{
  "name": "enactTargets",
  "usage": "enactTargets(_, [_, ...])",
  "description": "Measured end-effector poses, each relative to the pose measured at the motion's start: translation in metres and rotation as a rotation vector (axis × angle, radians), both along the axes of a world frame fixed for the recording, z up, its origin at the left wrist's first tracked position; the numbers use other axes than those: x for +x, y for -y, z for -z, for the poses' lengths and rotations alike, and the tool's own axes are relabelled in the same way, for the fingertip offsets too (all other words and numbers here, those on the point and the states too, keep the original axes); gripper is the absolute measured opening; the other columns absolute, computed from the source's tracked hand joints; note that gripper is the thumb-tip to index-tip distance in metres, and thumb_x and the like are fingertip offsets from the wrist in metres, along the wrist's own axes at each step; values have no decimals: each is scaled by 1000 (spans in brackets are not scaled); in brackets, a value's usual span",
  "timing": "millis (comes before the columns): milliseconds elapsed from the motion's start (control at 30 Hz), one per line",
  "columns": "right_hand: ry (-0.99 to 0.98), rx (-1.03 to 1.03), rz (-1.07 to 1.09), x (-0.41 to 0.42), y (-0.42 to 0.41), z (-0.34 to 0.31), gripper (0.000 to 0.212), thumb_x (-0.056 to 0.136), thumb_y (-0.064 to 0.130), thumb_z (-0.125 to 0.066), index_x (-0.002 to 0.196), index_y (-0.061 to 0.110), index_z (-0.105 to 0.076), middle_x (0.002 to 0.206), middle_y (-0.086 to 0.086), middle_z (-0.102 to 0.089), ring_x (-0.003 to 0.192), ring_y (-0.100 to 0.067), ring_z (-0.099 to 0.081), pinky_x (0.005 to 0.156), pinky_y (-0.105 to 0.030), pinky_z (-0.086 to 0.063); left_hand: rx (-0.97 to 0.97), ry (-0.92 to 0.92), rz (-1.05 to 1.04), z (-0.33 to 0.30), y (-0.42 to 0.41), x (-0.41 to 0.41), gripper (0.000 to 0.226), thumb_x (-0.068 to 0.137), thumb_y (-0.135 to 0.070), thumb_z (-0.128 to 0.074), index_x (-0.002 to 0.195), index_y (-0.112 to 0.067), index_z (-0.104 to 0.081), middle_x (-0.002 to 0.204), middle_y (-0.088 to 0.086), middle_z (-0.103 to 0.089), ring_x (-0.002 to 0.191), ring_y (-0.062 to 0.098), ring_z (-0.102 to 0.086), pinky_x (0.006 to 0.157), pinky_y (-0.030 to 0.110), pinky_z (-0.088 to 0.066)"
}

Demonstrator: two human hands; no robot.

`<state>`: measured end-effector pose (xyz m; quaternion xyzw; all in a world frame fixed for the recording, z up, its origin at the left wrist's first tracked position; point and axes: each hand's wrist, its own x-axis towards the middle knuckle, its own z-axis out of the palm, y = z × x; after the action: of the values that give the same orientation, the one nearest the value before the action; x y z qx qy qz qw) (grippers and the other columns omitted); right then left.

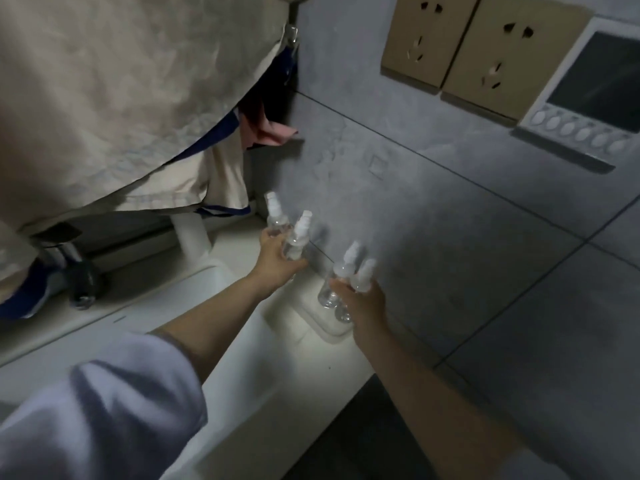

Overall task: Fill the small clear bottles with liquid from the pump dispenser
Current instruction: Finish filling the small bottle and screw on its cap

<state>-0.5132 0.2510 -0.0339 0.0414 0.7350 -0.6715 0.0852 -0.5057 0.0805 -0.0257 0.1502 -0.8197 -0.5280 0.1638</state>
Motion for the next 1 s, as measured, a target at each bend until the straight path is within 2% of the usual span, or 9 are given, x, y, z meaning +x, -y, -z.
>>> enactTargets(167, [30, -4, 33, -12, 0, 26, 18, 75, 5, -77, 88, 9, -66, 75, 5, -64, 57, 6, -59, 50, -6, -41, -10, 99, -50, 31, -7, -27, 47, 76, -14, -70, 120, -13, -55, 138, 8, -21, 106, 10, -37, 92, 17, -32])
enactTargets(333, [16, 54, -10, -24, 4, 48, 17, 72, 0, -76, 79, 9, -63, 72, -3, -62, 61, -11, -59, 55, -20, -45, 23, 128, -129, 53, -14, -46, 40, 76, -12, -68, 114, -14, -57, 136, 12, -22, 118, 20, -37, 94, 22, -34])
enactTargets(433, [-51, 105, -40, -34, 4, 54, 21, 71, -3, -77, 85, 6, -63, 76, 4, -64, 63, 9, -60, 59, -6, -42, 11, 136, -145, 66, -18, -55, 44, 68, -28, -65, 110, -14, -60, 130, 13, -30, 129, 28, -27, 101, 32, -34])
enactTargets(533, [-71, 113, -46, -43, 4, 60, 28, 71, -9, -74, 78, 14, -59, 72, 12, -61, 60, 16, -58, 55, -1, -39, 5, 148, -168, 75, -21, -63, 34, 69, -25, -68, 101, -20, -62, 131, 12, -30, 129, 28, -26, 104, 32, -33])
enactTargets(633, [-89, 194, -62, -48, 9, 65, 21, 73, 5, -79, 85, 13, -64, 79, 6, -66, 78, 0, -64, 73, -13, -48, -8, 137, -211, 83, -23, -73, 27, 70, -21, -72, 83, -37, -55, 139, 16, -26, 129, 28, -29, 103, 24, -29])
enactTargets(700, [-137, 328, -88, -49, 13, 68, 33, 73, 18, -81, 100, 6, -66, 95, 0, -67, 90, -12, -63, 83, -21, -46, -7, 141, -246, 87, -25, -77, 27, 71, -27, -73, 78, -40, -50, 140, 12, -25, 129, 27, -30, 105, 24, -26])
enactTargets(800, [-162, 411, -79, -51, 13, 74, 41, 74, 26, -80, 106, 6, -66, 103, -2, -68, 97, -16, -63, 84, -20, -45, -46, 215, -242, 92, -28, -81, 32, 69, -34, -72, 92, -40, -51, 143, 11, -24, 128, 19, -27, 100, 11, -14])
enactTargets(900, [-149, 398, -73, -52, 14, 75, 39, 76, 20, -78, 108, 4, -63, 103, -2, -66, 98, -14, -61, 82, -18, -43, -146, 307, -196, 92, -23, -79, 44, 67, -39, -74, 105, -34, -53, 146, 11, -24, 134, 25, -18, 107, 21, -18])
enactTargets(1000, [-134, 387, -121, -51, 11, 72, 35, 77, 16, -78, 106, 8, -61, 98, 6, -62, 94, -7, -57, 77, -6, -36, -126, 351, -148, 93, -21, -70, 65, 63, -33, -81, 122, -28, -52, 148, 10, -4, 137, 29, -14, 113, 31, -24])
